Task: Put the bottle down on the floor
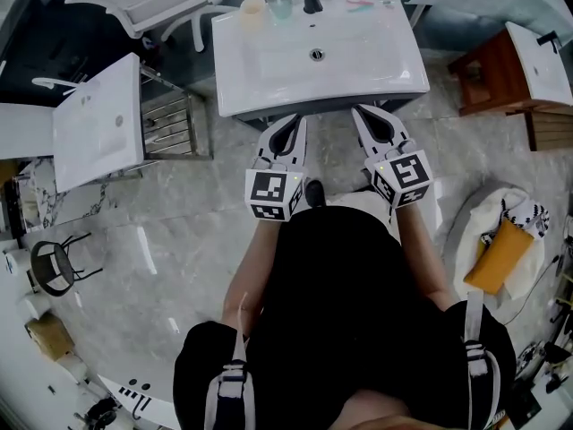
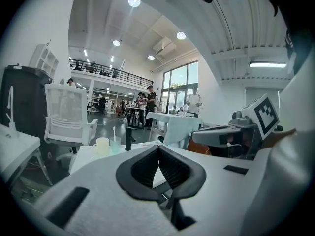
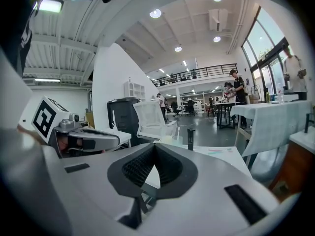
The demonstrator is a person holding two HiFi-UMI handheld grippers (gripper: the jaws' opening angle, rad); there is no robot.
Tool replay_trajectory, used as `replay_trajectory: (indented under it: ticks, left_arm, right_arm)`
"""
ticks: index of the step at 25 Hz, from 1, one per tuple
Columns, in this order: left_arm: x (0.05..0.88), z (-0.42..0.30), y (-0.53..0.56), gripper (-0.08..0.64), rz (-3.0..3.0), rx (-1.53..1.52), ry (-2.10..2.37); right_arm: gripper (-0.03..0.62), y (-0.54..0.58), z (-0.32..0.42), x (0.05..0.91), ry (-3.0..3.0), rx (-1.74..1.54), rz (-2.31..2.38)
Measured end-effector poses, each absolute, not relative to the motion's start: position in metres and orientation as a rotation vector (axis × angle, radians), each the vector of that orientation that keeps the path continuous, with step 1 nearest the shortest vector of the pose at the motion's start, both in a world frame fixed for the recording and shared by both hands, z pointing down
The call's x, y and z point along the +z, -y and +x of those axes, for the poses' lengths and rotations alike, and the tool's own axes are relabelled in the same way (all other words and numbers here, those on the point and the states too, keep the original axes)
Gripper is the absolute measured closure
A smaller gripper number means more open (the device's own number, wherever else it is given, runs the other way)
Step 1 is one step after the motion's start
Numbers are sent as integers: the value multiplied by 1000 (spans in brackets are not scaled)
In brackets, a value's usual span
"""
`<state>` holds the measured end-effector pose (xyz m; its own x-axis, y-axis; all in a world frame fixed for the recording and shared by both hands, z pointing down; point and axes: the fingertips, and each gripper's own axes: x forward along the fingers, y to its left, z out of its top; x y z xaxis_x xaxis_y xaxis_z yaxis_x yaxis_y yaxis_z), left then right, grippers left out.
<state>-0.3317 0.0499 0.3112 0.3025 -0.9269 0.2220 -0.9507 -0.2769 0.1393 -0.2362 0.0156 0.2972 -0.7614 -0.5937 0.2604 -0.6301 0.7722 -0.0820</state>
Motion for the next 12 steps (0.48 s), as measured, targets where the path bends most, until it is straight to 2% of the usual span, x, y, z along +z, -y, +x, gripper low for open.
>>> replay_trajectory:
  ticks: [12]
  left_arm:
    - [315, -338, -58, 540, 2330, 148, 1705]
  right_arm:
    - [589, -27, -239, 299, 2740, 264, 987]
